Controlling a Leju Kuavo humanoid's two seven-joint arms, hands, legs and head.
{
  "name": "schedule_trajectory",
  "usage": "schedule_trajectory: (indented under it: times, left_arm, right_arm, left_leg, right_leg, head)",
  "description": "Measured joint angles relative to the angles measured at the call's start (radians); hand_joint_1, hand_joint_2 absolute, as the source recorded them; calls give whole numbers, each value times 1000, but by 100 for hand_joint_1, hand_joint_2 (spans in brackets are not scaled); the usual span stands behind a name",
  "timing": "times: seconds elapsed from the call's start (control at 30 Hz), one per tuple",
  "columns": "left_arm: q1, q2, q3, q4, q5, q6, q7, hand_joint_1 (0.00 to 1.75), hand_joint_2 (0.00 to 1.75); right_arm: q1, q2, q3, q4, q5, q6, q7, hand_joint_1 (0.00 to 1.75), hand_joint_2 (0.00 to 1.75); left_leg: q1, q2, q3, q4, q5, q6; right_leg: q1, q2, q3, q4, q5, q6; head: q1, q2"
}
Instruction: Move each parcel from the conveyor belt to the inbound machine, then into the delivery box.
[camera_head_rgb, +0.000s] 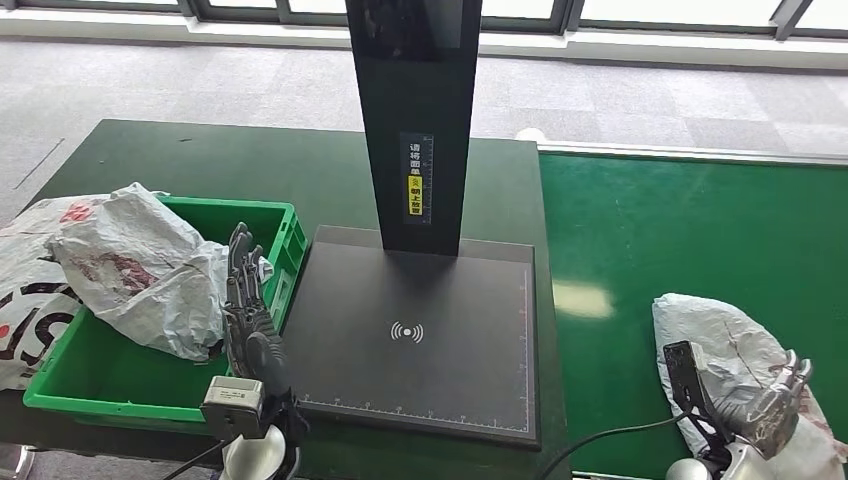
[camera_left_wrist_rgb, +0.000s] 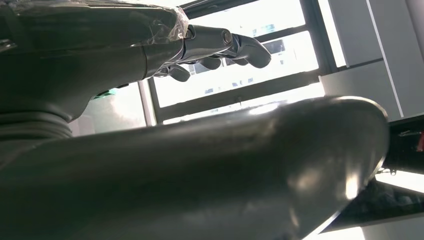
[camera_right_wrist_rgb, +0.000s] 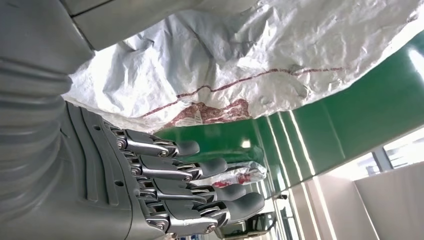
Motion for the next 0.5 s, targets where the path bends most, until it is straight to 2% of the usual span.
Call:
schedule_trajectory:
  times: [0.37, 0.43, 0.5]
  left_arm:
    - [-2, 4, 0, 0, 11, -2, 1, 0, 0]
    - [-4, 4, 0, 1, 12, -8, 1, 0, 0]
    - [-10, 4, 3, 5, 10, -20, 1, 0, 0]
  right_arm:
    - [25, 0, -13, -52, -3, 69, 34, 0, 175]
    - [27, 0, -16, -55, 14, 134, 59, 0, 175]
    - [27, 0, -23, -48, 55, 241, 100, 0, 175]
  left_leg:
    - [0, 0, 0, 0, 0, 0]
    - [0, 0, 0, 0, 0, 0]
    - [0, 0, 0, 0, 0, 0]
  right_leg:
    - [0, 0, 0, 0, 0, 0]
    - [0, 0, 0, 0, 0, 0]
    - [0, 0, -1, 0, 0, 0]
  head:
    - [0, 0]
    - [0, 0]
    - [0, 0]
